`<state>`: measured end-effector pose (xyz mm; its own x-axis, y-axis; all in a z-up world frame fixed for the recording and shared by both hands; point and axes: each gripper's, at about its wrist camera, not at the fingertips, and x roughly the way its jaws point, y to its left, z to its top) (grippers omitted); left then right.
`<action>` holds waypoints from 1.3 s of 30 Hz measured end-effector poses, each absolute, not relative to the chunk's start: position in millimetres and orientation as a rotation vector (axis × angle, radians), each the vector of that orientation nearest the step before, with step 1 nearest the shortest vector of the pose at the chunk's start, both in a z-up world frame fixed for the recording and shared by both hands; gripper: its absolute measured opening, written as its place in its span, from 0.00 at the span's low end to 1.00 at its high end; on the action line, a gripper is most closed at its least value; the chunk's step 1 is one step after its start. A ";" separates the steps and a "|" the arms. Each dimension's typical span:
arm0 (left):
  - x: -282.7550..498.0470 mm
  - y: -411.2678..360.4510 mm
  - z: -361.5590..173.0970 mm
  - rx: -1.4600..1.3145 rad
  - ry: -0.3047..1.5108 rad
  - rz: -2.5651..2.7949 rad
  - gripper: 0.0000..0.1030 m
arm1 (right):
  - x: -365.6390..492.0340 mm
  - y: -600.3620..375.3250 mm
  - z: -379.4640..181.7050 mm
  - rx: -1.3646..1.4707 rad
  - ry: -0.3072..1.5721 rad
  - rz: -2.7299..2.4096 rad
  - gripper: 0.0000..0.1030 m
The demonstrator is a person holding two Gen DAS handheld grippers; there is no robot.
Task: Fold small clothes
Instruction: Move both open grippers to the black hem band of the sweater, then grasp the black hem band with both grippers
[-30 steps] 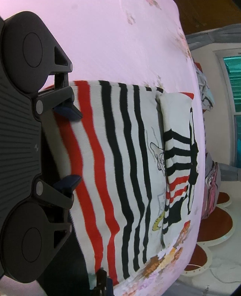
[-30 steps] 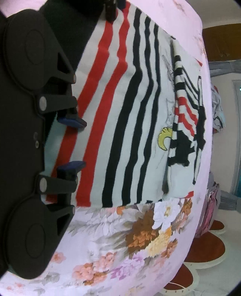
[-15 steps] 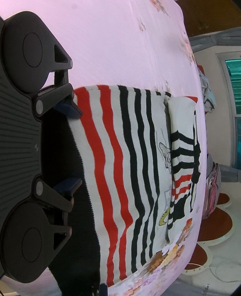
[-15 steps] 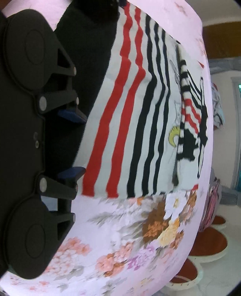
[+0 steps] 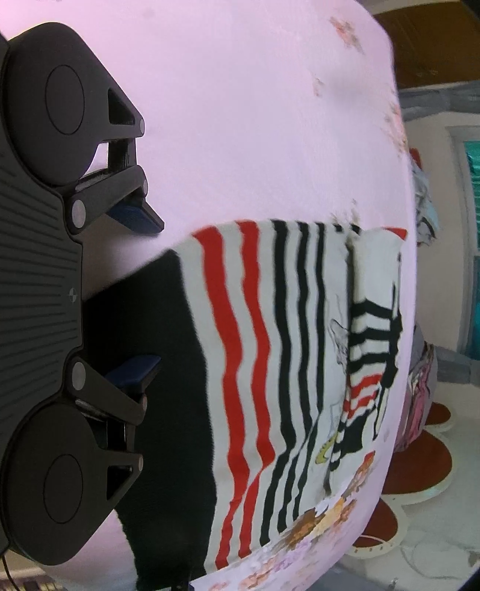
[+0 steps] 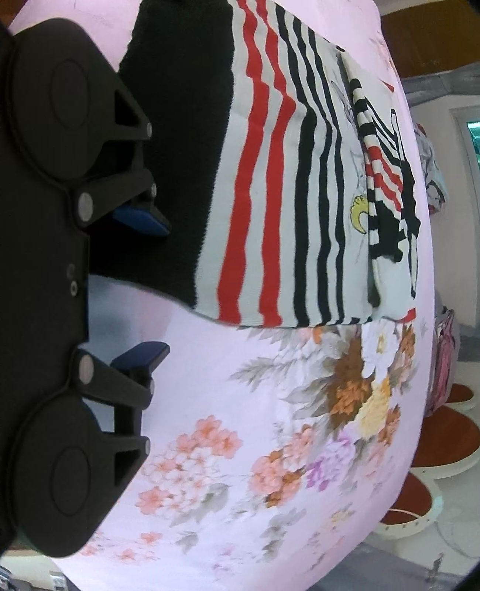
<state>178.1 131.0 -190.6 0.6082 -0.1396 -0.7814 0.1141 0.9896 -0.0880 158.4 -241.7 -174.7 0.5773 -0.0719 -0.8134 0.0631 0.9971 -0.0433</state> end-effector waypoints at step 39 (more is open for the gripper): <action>195.6 132.4 -171.3 -0.104 0.864 -0.395 0.07 | 167.3 -232.3 -152.4 0.100 0.939 0.042 0.06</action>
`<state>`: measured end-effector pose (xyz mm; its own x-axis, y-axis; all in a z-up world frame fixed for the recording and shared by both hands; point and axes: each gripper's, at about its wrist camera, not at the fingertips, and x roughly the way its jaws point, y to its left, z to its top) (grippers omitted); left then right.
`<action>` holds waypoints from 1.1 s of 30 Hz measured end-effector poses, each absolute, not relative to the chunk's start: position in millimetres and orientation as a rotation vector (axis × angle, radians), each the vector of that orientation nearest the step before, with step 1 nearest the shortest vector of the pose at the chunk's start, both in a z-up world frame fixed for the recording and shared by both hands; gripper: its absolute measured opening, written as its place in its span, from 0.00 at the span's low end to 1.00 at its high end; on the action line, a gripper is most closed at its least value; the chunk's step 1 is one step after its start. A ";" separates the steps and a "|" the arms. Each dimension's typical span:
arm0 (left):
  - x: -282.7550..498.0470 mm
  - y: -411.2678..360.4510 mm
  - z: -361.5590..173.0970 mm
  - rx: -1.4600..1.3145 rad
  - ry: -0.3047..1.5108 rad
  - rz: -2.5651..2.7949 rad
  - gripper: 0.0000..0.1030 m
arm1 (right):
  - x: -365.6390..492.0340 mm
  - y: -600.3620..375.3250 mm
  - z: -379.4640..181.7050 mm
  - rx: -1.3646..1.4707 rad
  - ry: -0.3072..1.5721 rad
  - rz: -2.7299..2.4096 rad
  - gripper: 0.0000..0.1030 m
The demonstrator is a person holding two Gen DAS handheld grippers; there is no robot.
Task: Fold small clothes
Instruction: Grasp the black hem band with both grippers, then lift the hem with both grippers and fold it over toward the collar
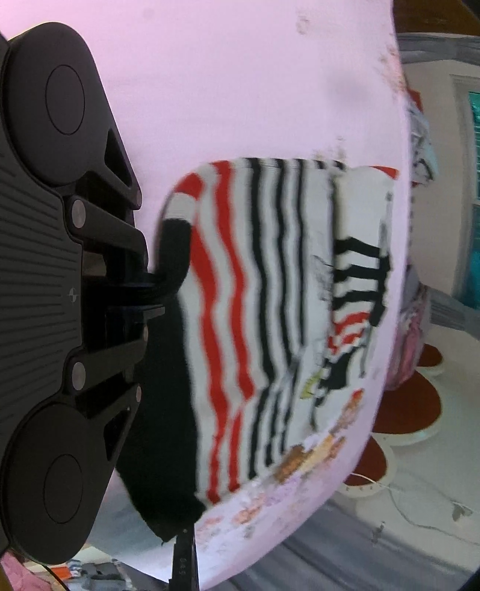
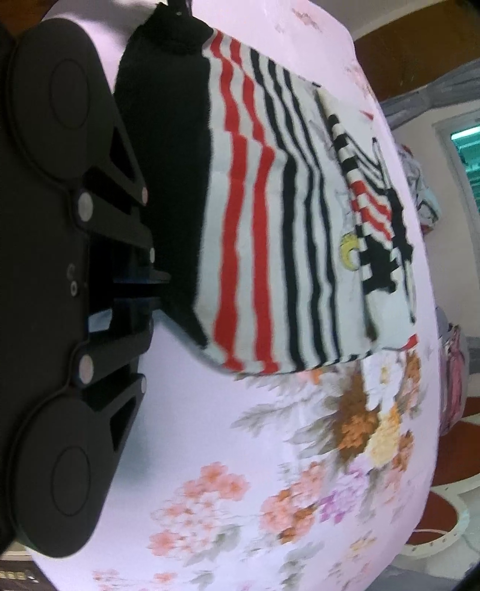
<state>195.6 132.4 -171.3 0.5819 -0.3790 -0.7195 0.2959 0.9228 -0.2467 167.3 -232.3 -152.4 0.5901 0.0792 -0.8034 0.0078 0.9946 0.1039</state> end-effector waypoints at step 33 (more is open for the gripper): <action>434.7 113.3 -115.9 -0.285 0.621 -0.210 0.07 | 421.0 -252.9 -92.7 0.089 0.695 0.105 0.06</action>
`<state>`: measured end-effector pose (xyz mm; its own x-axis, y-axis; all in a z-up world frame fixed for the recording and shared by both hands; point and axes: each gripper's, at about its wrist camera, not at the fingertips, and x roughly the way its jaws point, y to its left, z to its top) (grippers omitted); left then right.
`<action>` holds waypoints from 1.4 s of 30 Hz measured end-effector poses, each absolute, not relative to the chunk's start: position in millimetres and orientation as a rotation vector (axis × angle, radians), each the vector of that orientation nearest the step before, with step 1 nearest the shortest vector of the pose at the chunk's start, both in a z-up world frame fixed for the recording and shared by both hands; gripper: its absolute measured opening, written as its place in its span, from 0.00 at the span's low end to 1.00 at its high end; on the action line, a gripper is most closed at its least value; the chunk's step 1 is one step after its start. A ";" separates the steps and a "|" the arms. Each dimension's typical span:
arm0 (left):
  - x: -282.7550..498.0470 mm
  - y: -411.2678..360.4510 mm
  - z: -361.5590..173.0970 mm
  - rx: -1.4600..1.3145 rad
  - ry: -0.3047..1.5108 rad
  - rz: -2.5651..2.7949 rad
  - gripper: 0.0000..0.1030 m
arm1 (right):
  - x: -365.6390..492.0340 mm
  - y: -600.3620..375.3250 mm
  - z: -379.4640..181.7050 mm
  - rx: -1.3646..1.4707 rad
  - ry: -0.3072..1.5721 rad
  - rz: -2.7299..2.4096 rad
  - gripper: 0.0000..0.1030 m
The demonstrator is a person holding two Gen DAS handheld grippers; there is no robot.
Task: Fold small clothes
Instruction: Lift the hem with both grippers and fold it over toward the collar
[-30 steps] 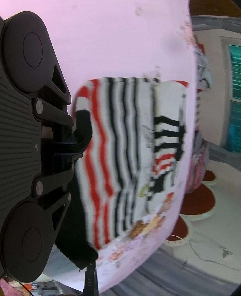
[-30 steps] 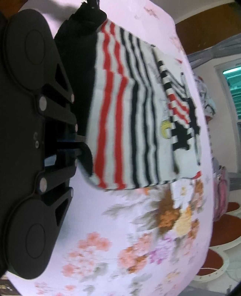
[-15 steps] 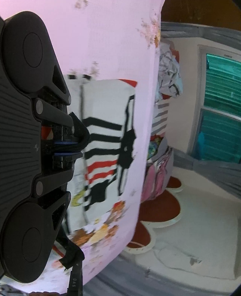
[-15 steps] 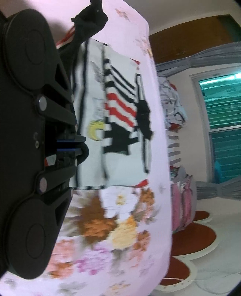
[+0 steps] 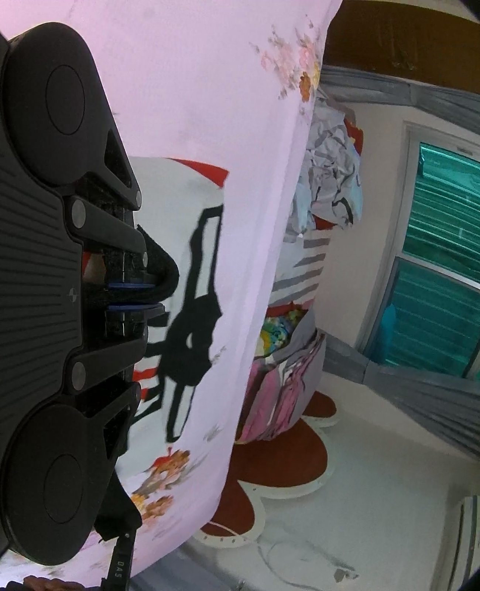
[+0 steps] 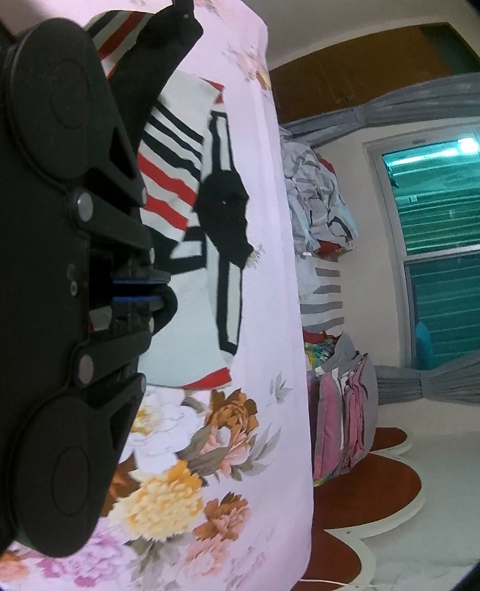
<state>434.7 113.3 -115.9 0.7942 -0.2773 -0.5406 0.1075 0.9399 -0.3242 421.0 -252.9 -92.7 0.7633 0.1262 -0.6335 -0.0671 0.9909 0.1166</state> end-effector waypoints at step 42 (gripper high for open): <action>553.4 94.5 -174.8 -0.131 0.771 -0.154 0.54 | 560.9 -282.2 -158.4 0.192 0.793 0.136 0.56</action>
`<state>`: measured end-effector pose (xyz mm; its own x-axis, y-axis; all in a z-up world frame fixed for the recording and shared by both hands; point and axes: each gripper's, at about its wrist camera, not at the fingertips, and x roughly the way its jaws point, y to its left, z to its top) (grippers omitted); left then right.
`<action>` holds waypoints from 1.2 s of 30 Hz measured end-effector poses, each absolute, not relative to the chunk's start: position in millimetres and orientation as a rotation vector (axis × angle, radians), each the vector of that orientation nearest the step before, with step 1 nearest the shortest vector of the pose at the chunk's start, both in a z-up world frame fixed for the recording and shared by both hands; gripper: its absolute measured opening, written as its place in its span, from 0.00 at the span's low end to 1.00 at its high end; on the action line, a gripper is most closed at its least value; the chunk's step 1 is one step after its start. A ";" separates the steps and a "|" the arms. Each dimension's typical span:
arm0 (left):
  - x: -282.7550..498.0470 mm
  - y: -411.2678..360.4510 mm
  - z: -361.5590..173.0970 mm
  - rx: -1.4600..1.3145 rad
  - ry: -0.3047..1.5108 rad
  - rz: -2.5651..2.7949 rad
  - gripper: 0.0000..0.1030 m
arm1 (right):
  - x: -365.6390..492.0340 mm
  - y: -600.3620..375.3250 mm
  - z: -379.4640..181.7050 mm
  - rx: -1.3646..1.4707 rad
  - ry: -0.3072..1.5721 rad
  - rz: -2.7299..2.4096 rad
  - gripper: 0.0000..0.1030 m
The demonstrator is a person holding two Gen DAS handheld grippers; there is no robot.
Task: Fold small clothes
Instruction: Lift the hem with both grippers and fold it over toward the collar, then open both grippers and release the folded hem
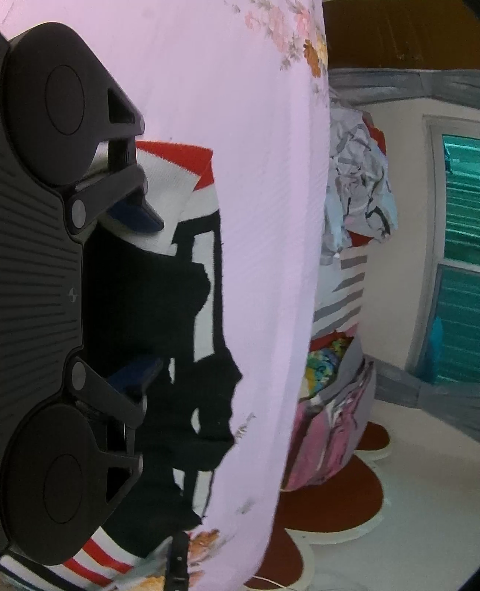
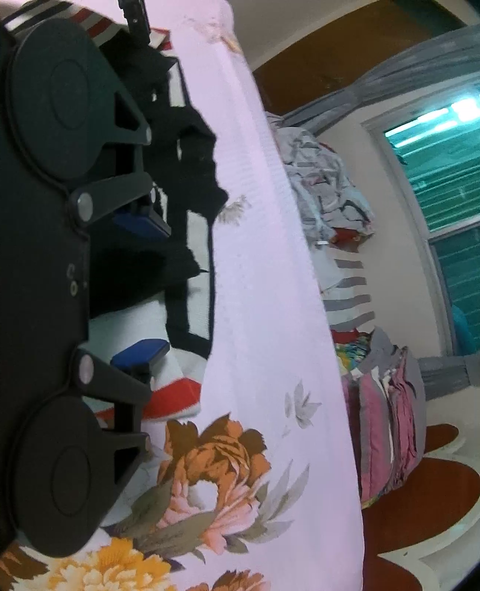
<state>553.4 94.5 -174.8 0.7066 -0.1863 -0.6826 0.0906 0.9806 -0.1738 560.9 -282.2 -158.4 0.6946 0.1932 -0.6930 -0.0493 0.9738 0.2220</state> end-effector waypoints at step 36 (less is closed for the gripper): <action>522.0 108.6 -161.7 -0.123 0.686 -0.016 0.69 | 539.9 -259.1 -136.4 0.031 0.667 0.120 0.37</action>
